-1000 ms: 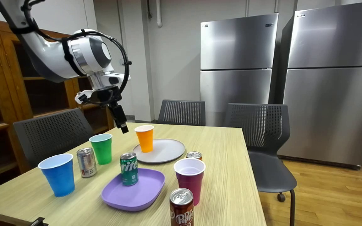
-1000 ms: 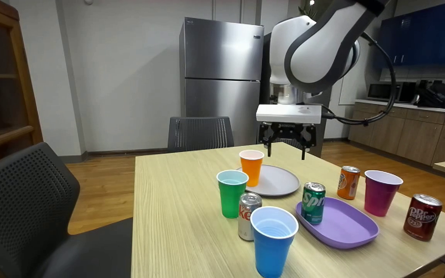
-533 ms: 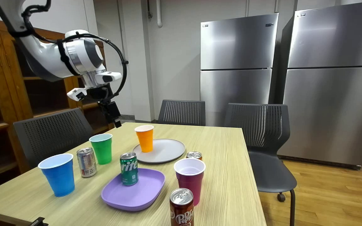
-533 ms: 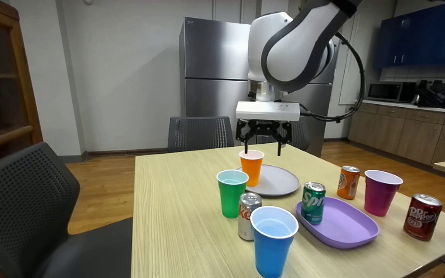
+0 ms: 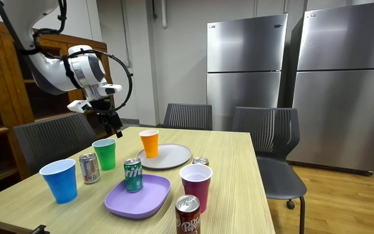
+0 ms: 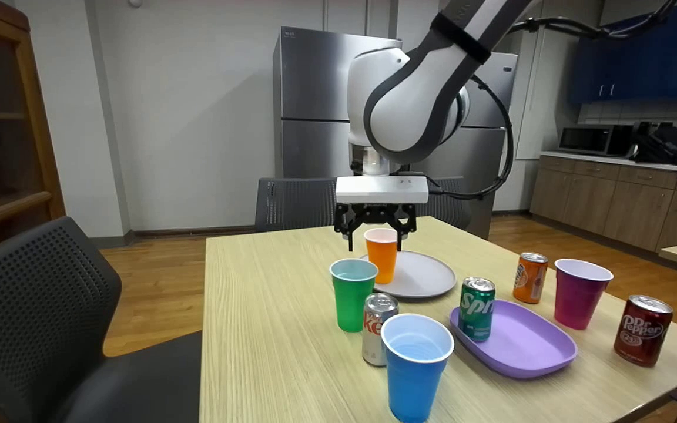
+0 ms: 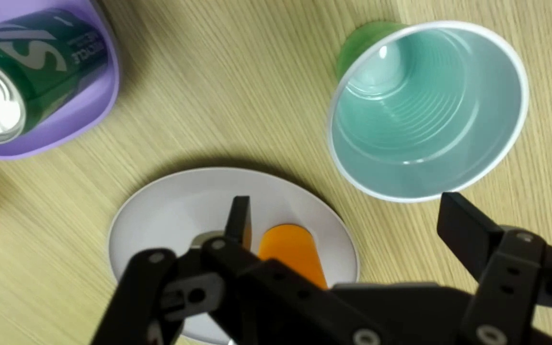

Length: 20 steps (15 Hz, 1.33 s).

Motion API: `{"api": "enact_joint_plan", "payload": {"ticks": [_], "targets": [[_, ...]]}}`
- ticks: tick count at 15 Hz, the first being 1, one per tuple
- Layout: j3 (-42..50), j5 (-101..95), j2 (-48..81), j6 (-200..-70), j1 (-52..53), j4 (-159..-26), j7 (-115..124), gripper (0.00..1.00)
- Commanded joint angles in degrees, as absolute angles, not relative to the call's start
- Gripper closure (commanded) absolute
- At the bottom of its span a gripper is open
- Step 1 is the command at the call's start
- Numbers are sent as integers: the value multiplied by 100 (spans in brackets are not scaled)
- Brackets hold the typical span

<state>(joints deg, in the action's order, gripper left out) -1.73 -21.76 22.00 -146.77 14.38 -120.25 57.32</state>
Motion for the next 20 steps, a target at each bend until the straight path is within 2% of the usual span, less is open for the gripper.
{"api": "enact_joint_plan", "payload": {"ticks": [1, 11, 19, 20], "targets": [[-131, -2020, 2518, -14570, 1543, -11654, 5285, 0], [-55, -1710, 3075, -14446, 1669, -11136, 4669, 0], [30, -1536, 3060, -14406, 1715, -11228, 4432, 0], [34, -1528, 3068, -14391, 1723, -11223, 4441, 20]]}}
